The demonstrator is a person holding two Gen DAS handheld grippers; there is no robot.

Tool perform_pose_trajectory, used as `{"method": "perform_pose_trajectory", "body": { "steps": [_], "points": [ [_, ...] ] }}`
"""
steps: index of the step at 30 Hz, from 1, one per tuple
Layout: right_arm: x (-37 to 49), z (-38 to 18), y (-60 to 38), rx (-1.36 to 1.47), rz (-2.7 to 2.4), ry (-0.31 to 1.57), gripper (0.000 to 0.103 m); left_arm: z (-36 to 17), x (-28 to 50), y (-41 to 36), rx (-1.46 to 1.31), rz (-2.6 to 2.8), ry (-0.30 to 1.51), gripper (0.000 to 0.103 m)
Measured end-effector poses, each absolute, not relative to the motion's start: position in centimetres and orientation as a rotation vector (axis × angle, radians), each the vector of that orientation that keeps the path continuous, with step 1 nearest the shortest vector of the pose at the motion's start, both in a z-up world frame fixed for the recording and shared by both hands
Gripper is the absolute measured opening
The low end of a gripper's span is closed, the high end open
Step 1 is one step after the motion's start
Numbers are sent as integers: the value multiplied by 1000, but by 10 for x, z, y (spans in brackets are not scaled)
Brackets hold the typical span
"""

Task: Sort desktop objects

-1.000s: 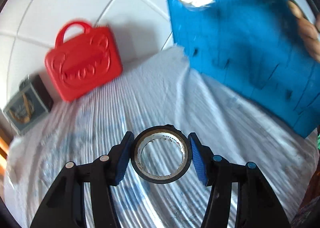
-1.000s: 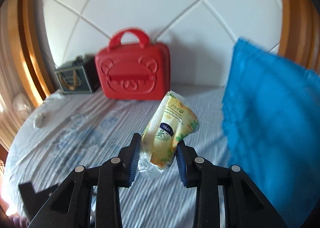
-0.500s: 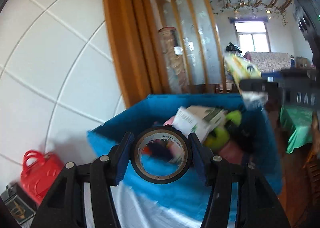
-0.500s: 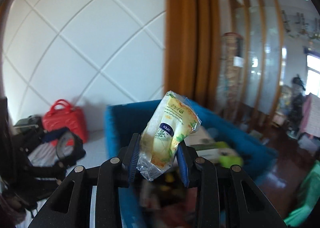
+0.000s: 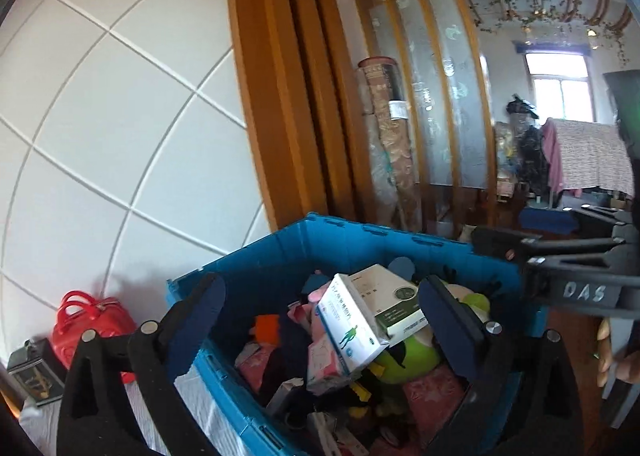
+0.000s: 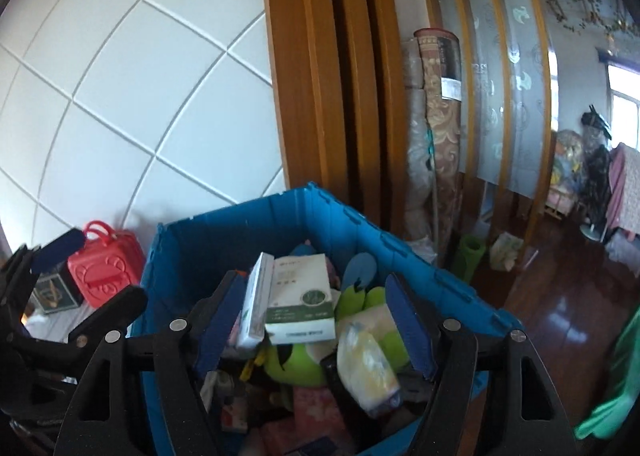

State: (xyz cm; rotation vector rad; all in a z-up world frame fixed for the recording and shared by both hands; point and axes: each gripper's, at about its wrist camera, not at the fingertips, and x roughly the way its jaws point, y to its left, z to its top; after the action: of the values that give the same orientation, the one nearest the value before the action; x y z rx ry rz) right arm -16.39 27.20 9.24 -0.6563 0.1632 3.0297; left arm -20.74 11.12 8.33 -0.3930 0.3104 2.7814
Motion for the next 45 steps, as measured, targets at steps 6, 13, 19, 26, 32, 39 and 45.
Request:
{"method": "perform_pose_trajectory", "body": {
  "steps": [6,13,19,26,32,39,45],
  "points": [
    [-128,97,277,-482,3007,173,90,85,-173,103,-334,2889,293,101],
    [-52,96,262,-344,2990,130,96,85,-123,90,-239,2932,365,103],
    [8,94,236,-306,2946,178,99,89,-77,69,-224,2842,321,103],
    [67,89,199,-312,2875,196,102,86,-30,44,-239,2847,307,103],
    [105,78,188,-338,2836,194,102,86,4,53,-195,2793,319,103],
    [127,85,202,-347,2814,170,102,90,13,69,-218,2825,249,103],
    [131,85,211,-359,2827,165,102,89,21,76,-196,2875,240,103]
  ]
}}
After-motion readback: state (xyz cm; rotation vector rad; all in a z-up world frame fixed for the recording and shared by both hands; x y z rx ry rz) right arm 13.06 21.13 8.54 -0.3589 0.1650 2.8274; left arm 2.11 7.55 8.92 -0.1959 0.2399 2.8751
